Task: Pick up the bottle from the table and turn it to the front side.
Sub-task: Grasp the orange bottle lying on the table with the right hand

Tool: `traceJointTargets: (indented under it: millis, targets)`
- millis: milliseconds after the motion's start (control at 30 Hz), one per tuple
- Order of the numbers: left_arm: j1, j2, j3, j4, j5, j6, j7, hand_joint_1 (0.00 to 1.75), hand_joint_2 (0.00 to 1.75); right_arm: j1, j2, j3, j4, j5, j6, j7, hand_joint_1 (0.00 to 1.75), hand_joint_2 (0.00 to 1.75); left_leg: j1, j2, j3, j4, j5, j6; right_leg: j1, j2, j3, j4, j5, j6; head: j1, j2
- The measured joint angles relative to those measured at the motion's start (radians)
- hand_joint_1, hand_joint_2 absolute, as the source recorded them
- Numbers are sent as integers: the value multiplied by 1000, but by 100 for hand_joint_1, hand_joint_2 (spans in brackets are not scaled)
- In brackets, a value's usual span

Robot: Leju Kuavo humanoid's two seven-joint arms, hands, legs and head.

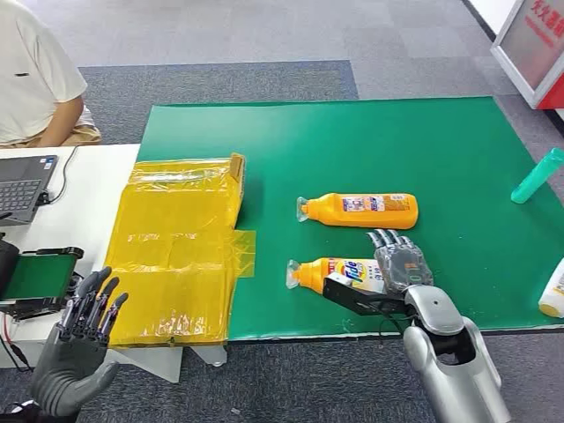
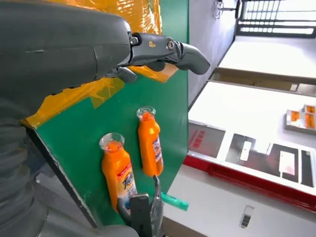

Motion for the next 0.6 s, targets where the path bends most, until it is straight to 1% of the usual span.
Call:
traceJointTargets:
  millis: [300, 600]
  targets:
    - [0, 34, -17, 1, 12, 7, 3, 0, 175, -45, 0, -12, 83, 4, 18, 10, 0, 175, 0, 0, 0, 0, 0, 0, 0, 0, 0, 0, 0, 0, 0, 0]
    - [0, 56, -40, 1, 23, 15, 3, 0, 175, -98, 0, -29, 178, 69, 37, 44, 0, 175, 0, 0, 0, 0, 0, 0, 0, 0, 0, 0, 0, 0, 0, 0]
